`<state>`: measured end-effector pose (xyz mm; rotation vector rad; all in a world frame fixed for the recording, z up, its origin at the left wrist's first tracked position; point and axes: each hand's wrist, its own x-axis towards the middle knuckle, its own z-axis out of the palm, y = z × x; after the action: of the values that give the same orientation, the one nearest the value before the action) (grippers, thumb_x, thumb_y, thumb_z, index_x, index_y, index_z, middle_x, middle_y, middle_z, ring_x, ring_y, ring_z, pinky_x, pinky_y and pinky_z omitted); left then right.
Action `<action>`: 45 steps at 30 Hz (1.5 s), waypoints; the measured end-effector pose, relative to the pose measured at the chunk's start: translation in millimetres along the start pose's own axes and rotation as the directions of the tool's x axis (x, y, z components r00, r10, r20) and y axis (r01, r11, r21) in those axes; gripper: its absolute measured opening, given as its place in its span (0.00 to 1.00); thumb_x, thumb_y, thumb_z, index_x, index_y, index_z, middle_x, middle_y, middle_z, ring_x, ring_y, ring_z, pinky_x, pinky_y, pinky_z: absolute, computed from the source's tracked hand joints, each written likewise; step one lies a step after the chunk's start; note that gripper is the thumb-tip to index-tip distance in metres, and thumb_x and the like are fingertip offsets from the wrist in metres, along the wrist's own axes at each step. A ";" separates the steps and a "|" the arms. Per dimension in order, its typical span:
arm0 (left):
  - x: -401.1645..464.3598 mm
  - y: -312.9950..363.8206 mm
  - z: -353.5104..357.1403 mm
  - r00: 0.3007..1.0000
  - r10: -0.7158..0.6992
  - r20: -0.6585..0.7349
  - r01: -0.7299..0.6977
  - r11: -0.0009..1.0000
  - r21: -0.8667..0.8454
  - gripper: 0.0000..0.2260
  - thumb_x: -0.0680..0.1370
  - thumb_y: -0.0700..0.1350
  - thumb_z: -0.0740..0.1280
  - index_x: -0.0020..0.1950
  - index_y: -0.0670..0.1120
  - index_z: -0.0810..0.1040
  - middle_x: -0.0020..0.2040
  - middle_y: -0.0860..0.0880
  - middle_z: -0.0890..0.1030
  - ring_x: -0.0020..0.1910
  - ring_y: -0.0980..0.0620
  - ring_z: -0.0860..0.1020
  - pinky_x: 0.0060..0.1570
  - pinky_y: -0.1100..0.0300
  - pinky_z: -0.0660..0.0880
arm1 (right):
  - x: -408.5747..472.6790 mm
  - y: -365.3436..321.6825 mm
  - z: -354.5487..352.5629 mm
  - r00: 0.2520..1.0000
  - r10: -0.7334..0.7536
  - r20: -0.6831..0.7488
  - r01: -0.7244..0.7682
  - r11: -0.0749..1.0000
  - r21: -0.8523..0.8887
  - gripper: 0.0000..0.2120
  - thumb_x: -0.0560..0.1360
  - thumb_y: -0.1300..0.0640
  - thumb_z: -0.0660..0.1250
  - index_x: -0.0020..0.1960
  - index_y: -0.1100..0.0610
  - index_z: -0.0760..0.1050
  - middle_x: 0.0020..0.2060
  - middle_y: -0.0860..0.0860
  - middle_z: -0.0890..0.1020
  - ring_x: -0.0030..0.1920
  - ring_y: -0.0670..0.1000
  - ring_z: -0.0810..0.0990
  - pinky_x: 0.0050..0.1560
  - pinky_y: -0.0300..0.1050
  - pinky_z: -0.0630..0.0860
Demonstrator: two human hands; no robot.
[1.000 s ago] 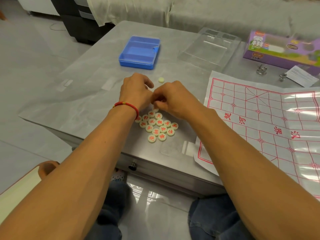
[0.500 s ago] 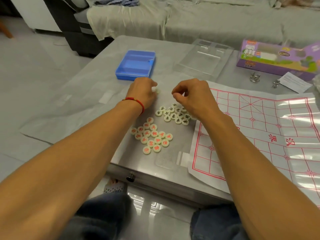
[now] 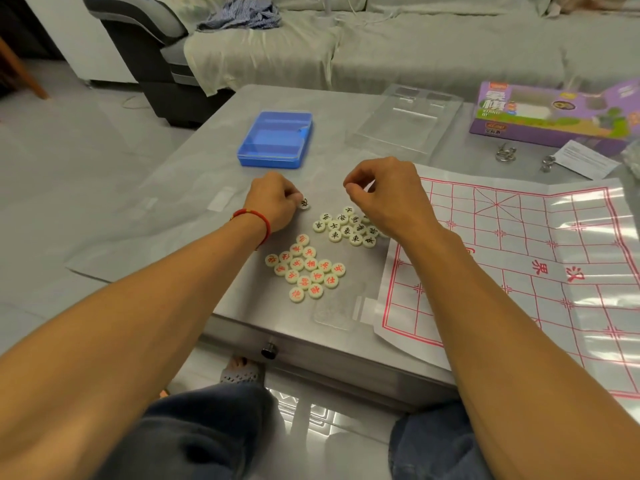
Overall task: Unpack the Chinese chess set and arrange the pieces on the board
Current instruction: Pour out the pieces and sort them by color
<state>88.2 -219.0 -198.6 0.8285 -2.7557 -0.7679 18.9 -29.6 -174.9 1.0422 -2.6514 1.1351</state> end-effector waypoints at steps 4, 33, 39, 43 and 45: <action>-3.7 -0.1 -4.3 0.999 -0.008 0.045 0.010 0.999 -0.037 0.09 0.80 0.46 0.68 0.56 0.43 0.84 0.49 0.46 0.84 0.43 0.54 0.77 0.47 0.59 0.74 | -2.8 -0.7 -2.0 0.999 0.029 0.028 -0.029 0.999 -0.014 0.07 0.78 0.55 0.69 0.52 0.52 0.84 0.46 0.48 0.85 0.45 0.46 0.81 0.50 0.45 0.80; -117.4 -10.6 -7.1 0.998 0.063 -0.003 -0.062 0.998 0.019 0.18 0.76 0.38 0.69 0.65 0.50 0.77 0.63 0.46 0.78 0.61 0.47 0.76 0.60 0.53 0.75 | -40.7 -29.1 -7.0 0.854 0.042 0.518 0.075 0.977 -0.202 0.20 0.72 0.50 0.76 0.62 0.50 0.80 0.56 0.50 0.81 0.51 0.49 0.79 0.55 0.45 0.77; -134.4 -13.5 -16.1 0.999 0.048 0.017 -0.049 0.997 0.056 0.22 0.76 0.37 0.68 0.69 0.50 0.74 0.65 0.44 0.75 0.65 0.43 0.73 0.63 0.52 0.71 | -78.8 -37.6 -3.0 0.827 0.037 0.561 0.136 0.955 -0.263 0.25 0.69 0.47 0.77 0.62 0.52 0.75 0.54 0.48 0.77 0.52 0.50 0.75 0.54 0.46 0.76; -162.2 -8.0 -8.8 0.987 0.159 0.007 -0.159 0.980 0.120 0.20 0.76 0.43 0.69 0.68 0.52 0.75 0.63 0.46 0.74 0.64 0.45 0.70 0.59 0.55 0.70 | -84.6 -37.3 4.4 0.877 -0.012 0.481 0.158 0.952 -0.263 0.15 0.71 0.49 0.76 0.54 0.51 0.76 0.50 0.49 0.78 0.48 0.51 0.76 0.48 0.46 0.75; -170.5 -3.3 -4.4 0.979 0.202 0.001 -0.198 0.961 0.194 0.17 0.77 0.46 0.69 0.66 0.53 0.76 0.61 0.47 0.74 0.62 0.45 0.70 0.55 0.54 0.72 | -88.1 -38.1 4.9 0.879 -0.033 0.476 0.188 0.941 -0.282 0.12 0.73 0.50 0.74 0.53 0.51 0.76 0.48 0.48 0.77 0.47 0.51 0.76 0.44 0.44 0.72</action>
<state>233.0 -129.0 -197.9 0.5706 -2.8721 -0.4593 110.7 -2.5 -182.9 1.5289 -2.9272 0.4349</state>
